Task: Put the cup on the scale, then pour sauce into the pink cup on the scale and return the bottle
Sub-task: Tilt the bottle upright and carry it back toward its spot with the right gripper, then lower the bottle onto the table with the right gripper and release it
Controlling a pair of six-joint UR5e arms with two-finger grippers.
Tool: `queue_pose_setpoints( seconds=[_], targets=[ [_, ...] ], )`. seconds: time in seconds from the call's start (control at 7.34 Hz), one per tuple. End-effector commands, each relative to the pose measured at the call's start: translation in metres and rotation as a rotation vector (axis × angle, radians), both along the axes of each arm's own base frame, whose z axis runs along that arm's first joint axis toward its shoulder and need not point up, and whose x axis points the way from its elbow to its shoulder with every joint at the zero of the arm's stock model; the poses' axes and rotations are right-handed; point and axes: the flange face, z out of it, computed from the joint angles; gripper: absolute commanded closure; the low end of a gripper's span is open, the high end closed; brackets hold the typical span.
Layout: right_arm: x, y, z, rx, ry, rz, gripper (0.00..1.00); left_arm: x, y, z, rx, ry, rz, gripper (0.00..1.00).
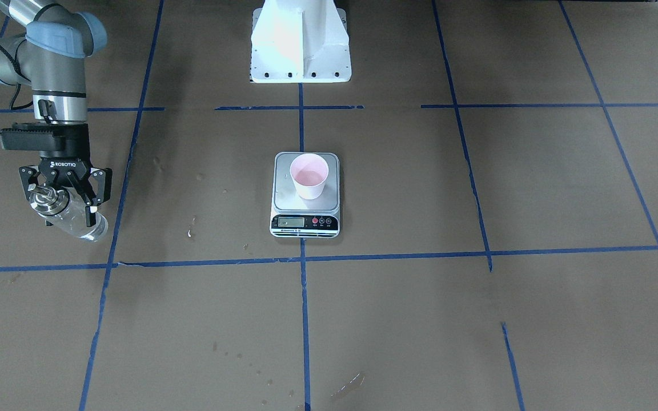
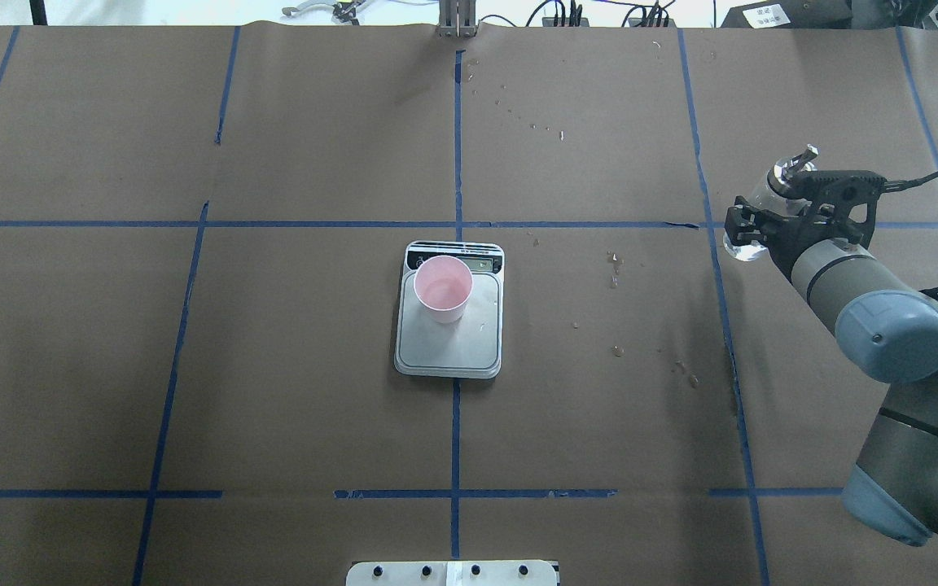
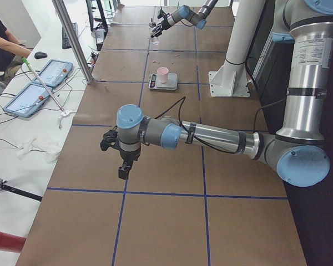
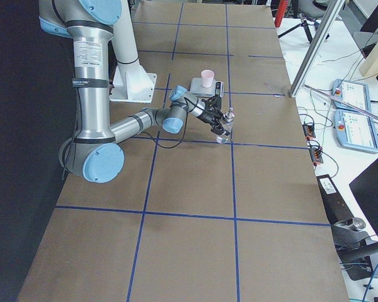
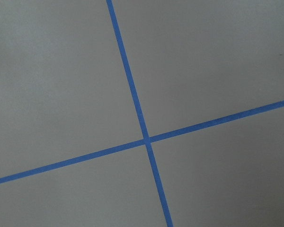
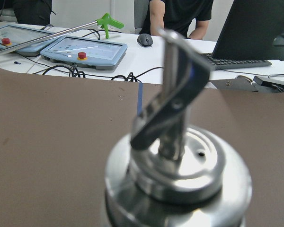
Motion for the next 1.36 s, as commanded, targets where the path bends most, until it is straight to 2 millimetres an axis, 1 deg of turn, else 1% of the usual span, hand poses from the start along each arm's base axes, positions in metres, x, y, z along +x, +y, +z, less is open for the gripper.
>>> queue_pose_setpoints(
  seconds=[0.0,0.41,0.82,0.95,1.23],
  targets=[
    [-0.004,0.002,0.001,-0.066,-0.061,-0.017,1.0,0.0,0.0,0.002,-0.002,0.0,0.0,0.0],
    [-0.015,0.006,0.002,-0.077,-0.072,-0.028,1.0,0.0,0.0,0.004,-0.004,0.0,0.0,0.0],
    [-0.032,0.018,-0.002,-0.057,-0.064,-0.04,1.0,0.0,0.0,0.004,-0.004,-0.001,0.002,0.0],
    [-0.041,0.026,-0.003,-0.032,-0.045,-0.036,1.0,0.0,0.0,0.004,-0.004,-0.001,0.002,0.0],
    [-0.051,0.035,0.001,-0.003,-0.011,-0.027,1.0,0.0,0.0,0.004,-0.004,-0.001,0.002,0.0]
  ],
)
